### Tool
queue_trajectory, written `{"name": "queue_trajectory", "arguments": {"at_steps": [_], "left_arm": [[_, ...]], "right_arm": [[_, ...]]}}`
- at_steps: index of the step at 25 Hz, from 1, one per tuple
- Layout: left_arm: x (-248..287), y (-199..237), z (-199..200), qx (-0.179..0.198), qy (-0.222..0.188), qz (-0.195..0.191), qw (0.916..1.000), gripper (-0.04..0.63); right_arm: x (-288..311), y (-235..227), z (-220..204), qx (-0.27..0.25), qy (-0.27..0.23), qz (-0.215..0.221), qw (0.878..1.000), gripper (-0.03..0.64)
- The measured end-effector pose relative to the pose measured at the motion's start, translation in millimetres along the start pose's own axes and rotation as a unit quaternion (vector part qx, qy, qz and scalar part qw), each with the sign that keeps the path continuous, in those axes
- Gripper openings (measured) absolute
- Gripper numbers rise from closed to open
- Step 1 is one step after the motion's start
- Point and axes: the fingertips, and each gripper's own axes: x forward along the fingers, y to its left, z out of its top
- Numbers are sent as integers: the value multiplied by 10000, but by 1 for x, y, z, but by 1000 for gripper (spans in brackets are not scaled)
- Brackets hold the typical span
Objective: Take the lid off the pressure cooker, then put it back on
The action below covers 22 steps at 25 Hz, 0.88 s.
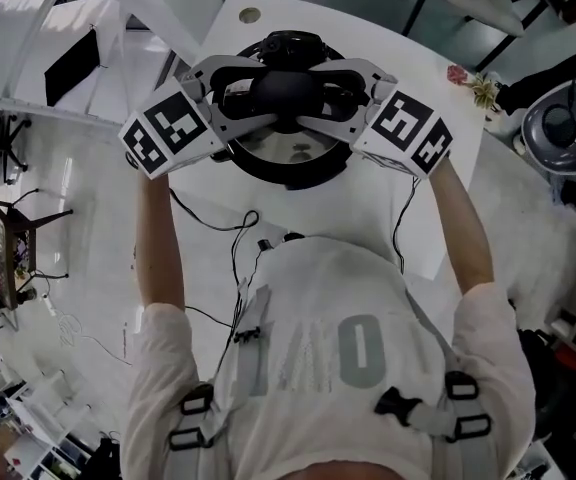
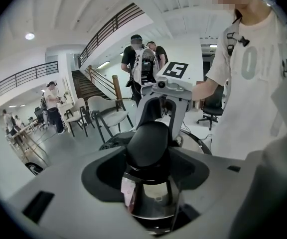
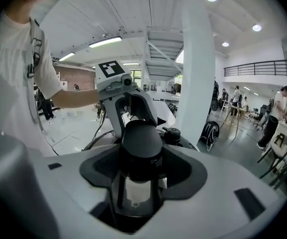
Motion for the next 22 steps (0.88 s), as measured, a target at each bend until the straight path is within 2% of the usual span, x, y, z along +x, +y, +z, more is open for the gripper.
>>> {"name": "queue_trajectory", "arguments": {"at_steps": [6,10,14,18,22], "left_arm": [[-2,0,1,-96,-252,161,9995,256],[-2,-1,1,-207,-234,225,9993,256],[-5,-1,-1,-514,-267,454,9973,256],[-9,-1,0,-904,-479,650,9926,256],[-12,-2,-1,-1070,-295,869,9900,253]], "right_arm": [[-1,0,0,40,43,-64,10000,259],[-1,1,0,-43,96,37,9999,259],[1,-1,1,-268,250,276,9989,259],[1,-2,0,-342,374,491,9975,259],[-1,-7,-3,-231,349,502,9979,258]]}}
